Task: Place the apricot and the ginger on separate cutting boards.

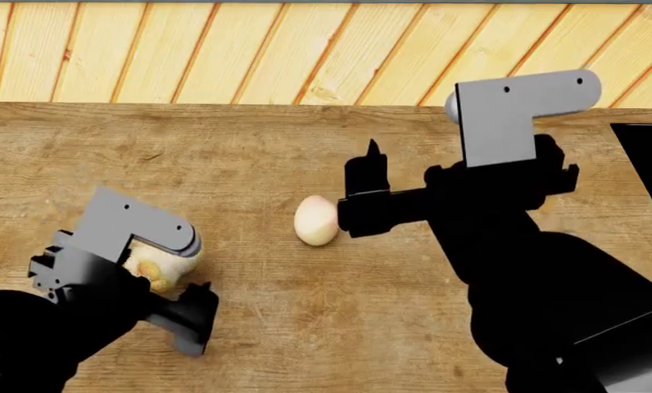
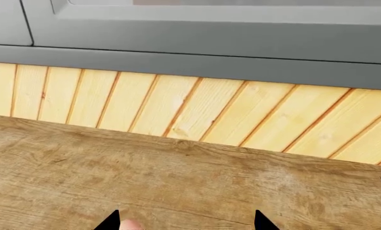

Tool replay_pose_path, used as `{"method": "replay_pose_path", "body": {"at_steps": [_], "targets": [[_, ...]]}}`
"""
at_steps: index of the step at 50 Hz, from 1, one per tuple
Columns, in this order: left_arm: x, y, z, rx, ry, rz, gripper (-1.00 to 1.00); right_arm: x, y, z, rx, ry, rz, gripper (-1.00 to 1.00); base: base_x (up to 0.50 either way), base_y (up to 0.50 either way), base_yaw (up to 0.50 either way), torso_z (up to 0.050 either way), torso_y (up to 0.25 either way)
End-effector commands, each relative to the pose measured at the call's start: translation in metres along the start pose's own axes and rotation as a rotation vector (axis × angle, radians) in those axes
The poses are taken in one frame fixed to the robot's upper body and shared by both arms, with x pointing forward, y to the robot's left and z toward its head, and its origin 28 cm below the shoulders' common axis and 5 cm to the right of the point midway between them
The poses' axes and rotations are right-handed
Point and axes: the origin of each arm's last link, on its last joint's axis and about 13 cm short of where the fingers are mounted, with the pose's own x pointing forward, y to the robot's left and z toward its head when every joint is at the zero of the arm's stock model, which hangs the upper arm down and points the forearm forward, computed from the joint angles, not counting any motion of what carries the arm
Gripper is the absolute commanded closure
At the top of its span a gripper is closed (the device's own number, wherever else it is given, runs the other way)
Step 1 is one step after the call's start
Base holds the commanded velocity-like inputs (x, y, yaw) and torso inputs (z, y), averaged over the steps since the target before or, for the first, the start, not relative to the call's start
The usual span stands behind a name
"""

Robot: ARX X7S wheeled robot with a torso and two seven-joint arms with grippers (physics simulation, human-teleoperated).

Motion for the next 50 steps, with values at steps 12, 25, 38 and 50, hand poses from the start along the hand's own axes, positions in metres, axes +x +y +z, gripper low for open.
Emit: {"method": "replay_pose_path", "body": {"at_steps": [12,25,38,50], "targets": [[-0.017,-0.002,0.005,-0.032,-0.08,-0.044,1.0,0.0,0.002,-0.005,0.017,0.009,0.032,-1.0,0.0,0.0,0.0,0.0,0.0],[-0.044,0.019,0.032,-0.075,-0.197,0.046,1.0,0.004,0.011,-0.004,0.033,0.014,0.084,-1.0,0.0,0.0,0.0,0.0,0.0],[-0.069,0.026,0.042,-0.099,-0.253,0.07,1.0,0.026,0.025,-0.022,0.03,0.15,0.162,-1.0,0.0,0.0,0.0,0.0,0.0],[-0.069,0.025,0.036,-0.115,-0.252,0.073,1.0,0.053,0.033,-0.029,0.044,0.214,0.194,-1.0,0.0,0.0,0.0,0.0,0.0]]}}
